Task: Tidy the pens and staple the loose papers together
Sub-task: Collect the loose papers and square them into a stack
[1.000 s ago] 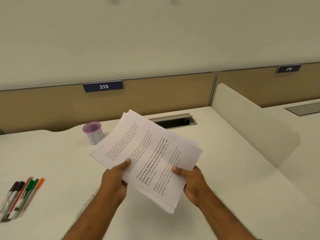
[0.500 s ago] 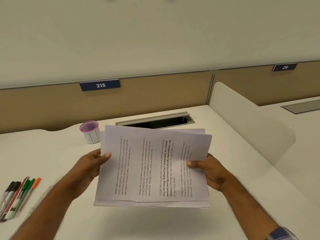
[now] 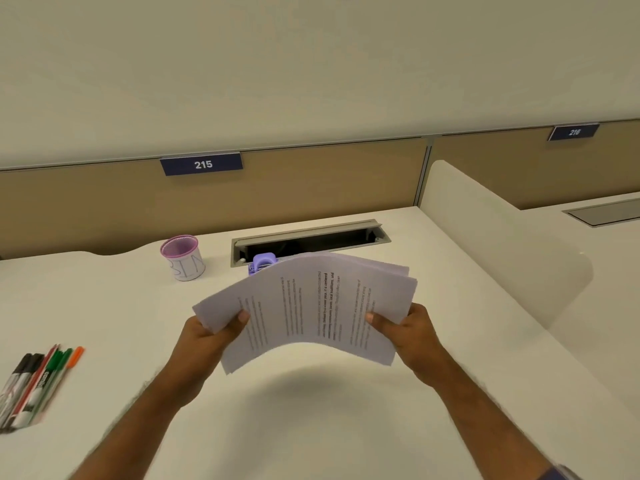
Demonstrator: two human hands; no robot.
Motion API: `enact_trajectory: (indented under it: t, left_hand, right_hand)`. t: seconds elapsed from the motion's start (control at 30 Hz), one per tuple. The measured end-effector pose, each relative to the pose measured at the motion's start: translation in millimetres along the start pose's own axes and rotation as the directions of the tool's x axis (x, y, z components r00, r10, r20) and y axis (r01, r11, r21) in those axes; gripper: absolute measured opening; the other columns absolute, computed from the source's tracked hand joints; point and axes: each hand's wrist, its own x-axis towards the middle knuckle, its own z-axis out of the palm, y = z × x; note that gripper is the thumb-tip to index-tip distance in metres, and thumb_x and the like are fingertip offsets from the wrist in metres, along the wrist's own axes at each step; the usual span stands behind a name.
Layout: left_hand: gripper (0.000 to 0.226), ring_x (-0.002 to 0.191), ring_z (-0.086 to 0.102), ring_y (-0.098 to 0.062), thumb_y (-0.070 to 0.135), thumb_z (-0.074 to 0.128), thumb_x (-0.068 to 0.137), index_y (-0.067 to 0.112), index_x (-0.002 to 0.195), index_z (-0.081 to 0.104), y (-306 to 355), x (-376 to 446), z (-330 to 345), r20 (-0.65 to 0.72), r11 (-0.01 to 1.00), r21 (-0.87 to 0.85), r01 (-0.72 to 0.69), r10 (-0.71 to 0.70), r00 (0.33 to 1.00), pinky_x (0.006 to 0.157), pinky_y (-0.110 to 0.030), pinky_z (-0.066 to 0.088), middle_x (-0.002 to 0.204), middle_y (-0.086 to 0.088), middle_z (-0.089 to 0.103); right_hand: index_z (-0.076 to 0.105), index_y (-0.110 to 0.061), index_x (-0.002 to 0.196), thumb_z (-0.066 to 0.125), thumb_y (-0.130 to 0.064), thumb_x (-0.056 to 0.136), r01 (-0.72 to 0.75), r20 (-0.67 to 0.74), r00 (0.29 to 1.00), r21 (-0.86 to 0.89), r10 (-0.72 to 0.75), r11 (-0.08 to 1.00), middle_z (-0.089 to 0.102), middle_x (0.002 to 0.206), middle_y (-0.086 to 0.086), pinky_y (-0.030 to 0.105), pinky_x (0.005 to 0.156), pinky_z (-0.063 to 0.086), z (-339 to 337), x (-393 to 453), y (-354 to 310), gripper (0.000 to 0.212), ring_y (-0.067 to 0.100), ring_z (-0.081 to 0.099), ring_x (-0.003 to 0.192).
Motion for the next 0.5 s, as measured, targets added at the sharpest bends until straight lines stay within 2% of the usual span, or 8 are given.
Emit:
enact_trajectory:
  t: [0.07, 0.13, 0.27, 0.37, 0.43, 0.5]
  left_hand:
    - [0.049, 0.098, 0.071, -0.025, 0.047, 0.08, 0.064, 0.022, 0.106, 0.075, -12, 0, -1, -0.01, 0.999, 0.028, 0.021, -0.021, 1.0, 0.083, -0.038, 0.056, 0.104, -0.005, 0.077]
    - [0.063, 0.101, 0.072, -0.024, 0.048, 0.084, 0.056, 0.017, 0.109, 0.074, -25, -2, -3, 0.002, 0.993, 0.086, 0.079, -0.08, 0.997, 0.084, -0.036, 0.055, 0.106, -0.004, 0.077]
    - [0.041, 0.107, 0.069, -0.024, 0.034, 0.081, 0.075, 0.019, 0.112, 0.074, -47, -5, -5, 0.001, 0.99, 0.093, 0.11, -0.11, 0.994, 0.094, -0.044, 0.054, 0.109, -0.002, 0.077]
    - [0.016, 0.097, 0.071, -0.021, 0.02, 0.074, 0.088, 0.022, 0.103, 0.074, -50, -4, 1, -0.087, 0.99, 0.088, 0.11, -0.103, 0.991, 0.081, -0.034, 0.055, 0.095, 0.007, 0.079]
    - [0.012, 0.089, 0.07, -0.017, 0.016, 0.071, 0.089, 0.022, 0.098, 0.074, -46, -6, 6, -0.171, 0.993, 0.098, 0.065, -0.048, 0.984, 0.073, -0.027, 0.052, 0.087, 0.011, 0.078]
    - [0.012, 0.086, 0.069, -0.014, 0.016, 0.071, 0.088, 0.022, 0.098, 0.074, -48, -8, 8, -0.224, 0.994, 0.104, 0.037, -0.013, 0.975, 0.072, -0.026, 0.051, 0.086, 0.012, 0.078]
  right_hand:
    - [0.07, -0.022, 0.098, 0.073, -0.012, 0.083, -0.019, -0.019, 1.0, -0.006, 0.019, 1.0, 0.075, 0.091, 0.001, 0.031, 0.07, 0.06, 1, -3, 14, 0.018, 0.021, 0.072, 0.085]
    - [0.07, -0.019, 0.099, 0.077, -0.011, 0.079, -0.07, -0.017, 0.997, -0.019, 0.07, 0.997, 0.075, 0.094, 0.001, 0.029, 0.072, 0.06, 2, -7, 29, 0.022, 0.021, 0.072, 0.09]
    - [0.07, -0.022, 0.101, 0.074, -0.011, 0.083, -0.109, -0.018, 0.994, 0.027, 0.11, 0.994, 0.075, 0.097, 0.0, 0.032, 0.077, 0.06, 5, -13, 44, 0.022, 0.022, 0.071, 0.095]
    - [0.071, -0.025, 0.095, 0.07, -0.012, 0.086, -0.09, -0.056, 0.994, 0.039, 0.092, 0.995, 0.076, 0.09, -0.005, 0.033, 0.076, 0.06, 7, -11, 43, 0.016, 0.019, 0.072, 0.089]
    - [0.071, -0.028, 0.094, 0.068, -0.012, 0.088, -0.05, -0.091, 0.994, 0.06, 0.056, 0.997, 0.076, 0.085, -0.006, 0.03, 0.072, 0.06, 9, -11, 41, 0.017, 0.016, 0.071, 0.083]
    - [0.071, -0.027, 0.095, 0.068, -0.012, 0.087, -0.038, -0.113, 0.993, 0.079, 0.047, 0.996, 0.075, 0.086, -0.004, 0.028, 0.069, 0.06, 9, -12, 44, 0.017, 0.015, 0.071, 0.083]
